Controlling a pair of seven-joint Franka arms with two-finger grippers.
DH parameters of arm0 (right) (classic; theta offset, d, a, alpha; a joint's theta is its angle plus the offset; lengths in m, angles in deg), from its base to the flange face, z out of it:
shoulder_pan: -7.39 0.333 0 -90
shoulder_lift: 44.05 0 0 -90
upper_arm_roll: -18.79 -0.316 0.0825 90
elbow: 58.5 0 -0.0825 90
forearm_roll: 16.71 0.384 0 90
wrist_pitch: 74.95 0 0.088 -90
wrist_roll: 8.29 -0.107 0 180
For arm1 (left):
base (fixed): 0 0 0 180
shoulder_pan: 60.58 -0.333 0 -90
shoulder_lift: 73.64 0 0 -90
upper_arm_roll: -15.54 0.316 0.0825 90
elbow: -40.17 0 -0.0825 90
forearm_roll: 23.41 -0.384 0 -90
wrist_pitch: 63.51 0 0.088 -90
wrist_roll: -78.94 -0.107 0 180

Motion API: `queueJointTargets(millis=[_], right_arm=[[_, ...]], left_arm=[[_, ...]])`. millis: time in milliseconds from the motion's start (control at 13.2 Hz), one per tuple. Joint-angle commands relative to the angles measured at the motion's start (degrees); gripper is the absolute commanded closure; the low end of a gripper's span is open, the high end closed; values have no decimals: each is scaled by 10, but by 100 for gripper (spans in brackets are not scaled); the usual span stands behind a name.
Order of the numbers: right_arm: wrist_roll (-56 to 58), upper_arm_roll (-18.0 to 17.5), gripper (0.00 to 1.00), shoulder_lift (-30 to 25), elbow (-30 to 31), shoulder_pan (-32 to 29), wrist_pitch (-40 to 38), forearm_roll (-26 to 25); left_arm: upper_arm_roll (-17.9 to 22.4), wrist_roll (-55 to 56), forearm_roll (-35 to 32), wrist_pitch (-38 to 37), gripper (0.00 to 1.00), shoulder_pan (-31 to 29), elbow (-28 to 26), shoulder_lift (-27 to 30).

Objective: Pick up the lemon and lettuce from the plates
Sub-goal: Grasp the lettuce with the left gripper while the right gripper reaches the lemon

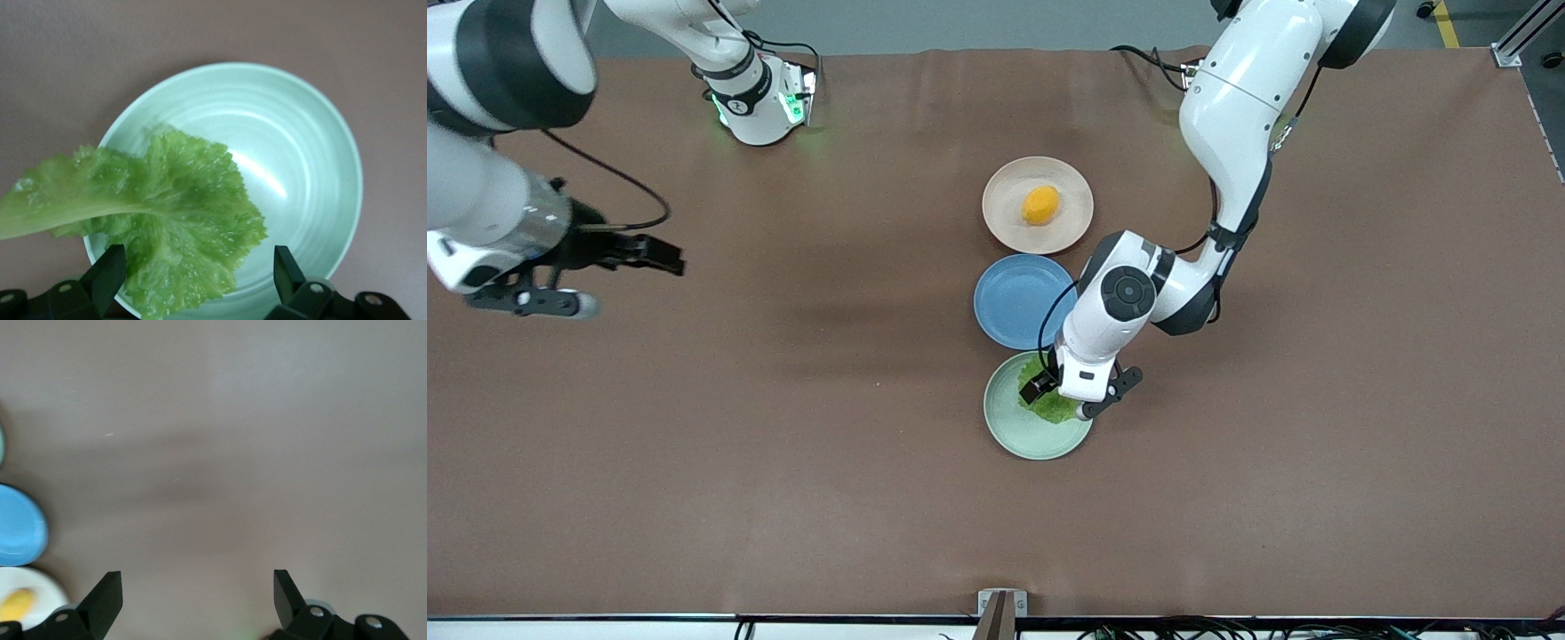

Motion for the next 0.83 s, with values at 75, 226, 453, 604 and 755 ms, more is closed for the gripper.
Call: queueJointTargets(millis=[75,226,453,604,755], right_arm=[[-248,4,0,-34,52,141,51,18],[-375,4,0,-32,76,223,102,18],[-509,5,0,-31,123,323,180,12],[-577,4,0,-25,153,379,237,9],[-627,5,0,8,159,432,273,8]], left_arm=[[4,-5,2,-3,9,9,-9,1],[4,-5,2,-3,12,9,-18,2],[3,-5,2,-4,20,11,-24,2],[2,-5,2,-4,28,11,-27,2],[2,-4,3,-4,38,15,-27,2]])
